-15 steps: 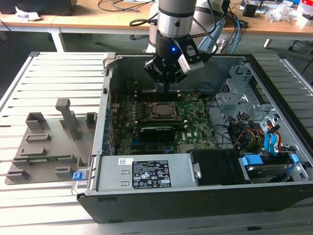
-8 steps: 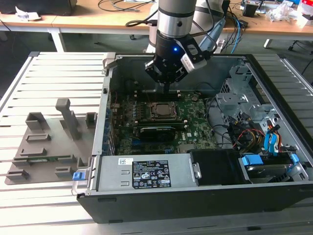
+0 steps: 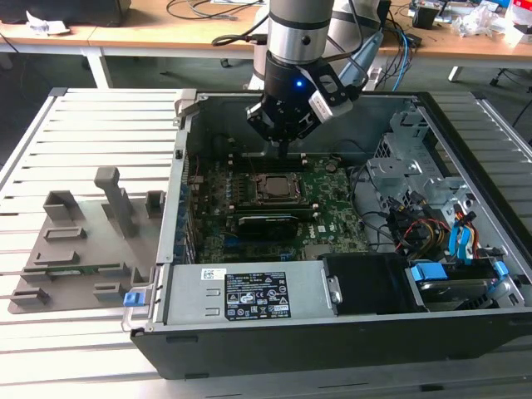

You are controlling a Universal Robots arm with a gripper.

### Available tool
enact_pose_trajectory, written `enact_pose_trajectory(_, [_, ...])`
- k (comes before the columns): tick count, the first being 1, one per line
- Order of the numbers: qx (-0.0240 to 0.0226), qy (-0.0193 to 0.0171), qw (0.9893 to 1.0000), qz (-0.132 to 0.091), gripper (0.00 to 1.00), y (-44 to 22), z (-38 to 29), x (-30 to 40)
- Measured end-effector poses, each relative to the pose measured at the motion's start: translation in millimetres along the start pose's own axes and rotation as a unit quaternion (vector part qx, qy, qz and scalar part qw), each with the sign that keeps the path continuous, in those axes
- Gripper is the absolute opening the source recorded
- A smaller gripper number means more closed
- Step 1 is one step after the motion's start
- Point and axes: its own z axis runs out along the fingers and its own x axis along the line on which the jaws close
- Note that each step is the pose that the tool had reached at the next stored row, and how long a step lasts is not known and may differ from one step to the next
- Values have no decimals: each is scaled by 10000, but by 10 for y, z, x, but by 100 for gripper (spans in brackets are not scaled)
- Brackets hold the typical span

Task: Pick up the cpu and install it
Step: 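Install the first cpu locking lever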

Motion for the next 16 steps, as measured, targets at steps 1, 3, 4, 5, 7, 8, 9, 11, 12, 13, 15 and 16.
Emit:
enact_pose_trajectory(1, [0, 0, 10000, 1, 11, 2, 0, 10])
enact_pose_trajectory(3, [-1, 0, 10000, 0, 11, 4, 1, 39])
enact_pose_trajectory(4, [0, 0, 10000, 0, 11, 6, 1, 54])
enact_pose_trajectory(5, [1, -1, 10000, 0, 11, 9, 1, 88])
enact_pose_trajectory(7, [1, -2, 10000, 0, 11, 16, 2, 152])
enact_pose_trajectory(8, [1, -2, 10000, 0, 11, 19, 2, 181])
enact_pose_trajectory(9, [1, -3, 10000, 0, 11, 23, 2, 219])
enact_pose_trajectory(11, [2, -2, 10000, 0, 11, 28, 3, 258])
enact_pose_trajectory(12, [1, -3, 10000, 0, 11, 29, 3, 267])
enact_pose_trajectory(13, [1, -3, 10000, 0, 11, 30, 3, 284])
enact_pose_trajectory(15, [1, -3, 10000, 0, 11, 36, 4, 337])
enact_pose_trajectory(16, [2, -2, 10000, 0, 11, 38, 3, 355])
